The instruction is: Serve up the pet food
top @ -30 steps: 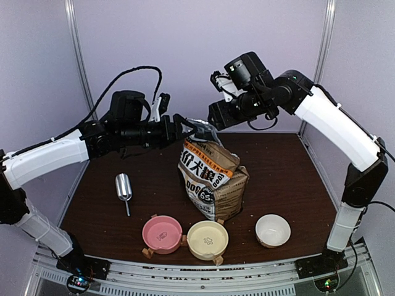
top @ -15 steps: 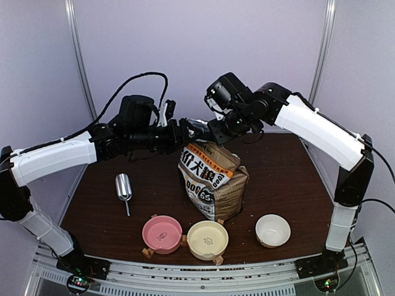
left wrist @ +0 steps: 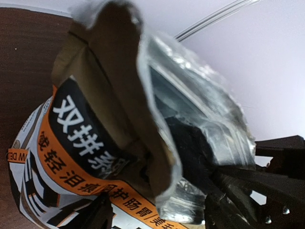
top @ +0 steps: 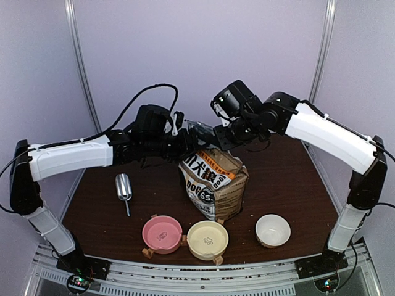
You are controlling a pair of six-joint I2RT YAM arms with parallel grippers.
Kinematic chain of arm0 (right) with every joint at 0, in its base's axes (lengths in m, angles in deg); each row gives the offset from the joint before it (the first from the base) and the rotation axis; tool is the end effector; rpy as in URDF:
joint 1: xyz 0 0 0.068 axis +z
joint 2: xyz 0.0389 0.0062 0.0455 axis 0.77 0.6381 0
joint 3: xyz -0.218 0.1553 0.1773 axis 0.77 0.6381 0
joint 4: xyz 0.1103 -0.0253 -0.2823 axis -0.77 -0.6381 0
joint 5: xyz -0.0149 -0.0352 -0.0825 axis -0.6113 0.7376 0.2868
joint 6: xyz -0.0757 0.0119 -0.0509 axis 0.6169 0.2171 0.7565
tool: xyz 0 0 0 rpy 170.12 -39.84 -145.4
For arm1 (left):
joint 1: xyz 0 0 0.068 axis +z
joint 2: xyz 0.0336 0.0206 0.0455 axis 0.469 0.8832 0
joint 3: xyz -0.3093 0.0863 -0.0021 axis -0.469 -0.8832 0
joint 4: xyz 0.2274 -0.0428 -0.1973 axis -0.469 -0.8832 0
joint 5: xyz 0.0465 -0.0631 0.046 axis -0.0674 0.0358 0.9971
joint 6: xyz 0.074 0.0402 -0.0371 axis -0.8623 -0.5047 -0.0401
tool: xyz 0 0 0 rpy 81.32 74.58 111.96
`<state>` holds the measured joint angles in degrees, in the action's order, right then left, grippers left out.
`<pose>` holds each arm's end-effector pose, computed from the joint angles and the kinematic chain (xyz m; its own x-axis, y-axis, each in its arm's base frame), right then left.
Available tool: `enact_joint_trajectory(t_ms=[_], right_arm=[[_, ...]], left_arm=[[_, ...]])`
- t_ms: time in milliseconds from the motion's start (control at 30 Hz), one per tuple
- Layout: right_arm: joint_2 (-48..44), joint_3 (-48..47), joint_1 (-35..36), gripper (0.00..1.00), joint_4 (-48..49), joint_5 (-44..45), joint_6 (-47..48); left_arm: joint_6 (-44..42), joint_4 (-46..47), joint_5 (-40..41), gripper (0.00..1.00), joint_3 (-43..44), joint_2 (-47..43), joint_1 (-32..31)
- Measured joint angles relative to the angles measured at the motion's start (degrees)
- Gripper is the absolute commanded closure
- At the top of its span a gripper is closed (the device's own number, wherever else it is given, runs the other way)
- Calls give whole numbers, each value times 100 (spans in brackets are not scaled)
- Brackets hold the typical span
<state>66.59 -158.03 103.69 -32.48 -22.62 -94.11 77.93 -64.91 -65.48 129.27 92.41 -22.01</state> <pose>0.2941 0.3588 0.4046 -0.6310 -0.3350 -0.6997 -0.4938 0.8691 0.0293 0.2936 -0.3659 0.3390 -0.8477 -0.3122 -0.4289 0.2089 0.5468 -0.8108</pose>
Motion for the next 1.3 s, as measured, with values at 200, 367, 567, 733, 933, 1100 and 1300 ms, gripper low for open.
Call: enact_joint_trajectory(t_ms=[200, 367, 567, 733, 933, 1100, 1300], right_arm=[[-94, 122, -13, 76, 52, -186, 4], [-96, 125, -37, 83, 52, -221, 24], [-127, 125, -114, 97, 35, -203, 114], [-146, 122, -299, 100, -85, -116, 208], [-140, 92, -413, 100, -184, -114, 223], [-129, -11, -483, 100, -260, -129, 157], [-122, -109, -632, 100, -437, -63, -2]], left_arm=[[170, 118, -2, 57, 101, 179, -111], [243, 197, -2, 82, 122, 192, -203], [131, -79, 179, 100, 120, -44, -227], [-4, -551, 361, 100, 120, -527, -256], [-275, -997, 420, 100, 212, -734, -264], [-610, -1617, 306, 100, 774, -518, -173], [-1246, -2529, -275, 100, 2037, 223, 131]])
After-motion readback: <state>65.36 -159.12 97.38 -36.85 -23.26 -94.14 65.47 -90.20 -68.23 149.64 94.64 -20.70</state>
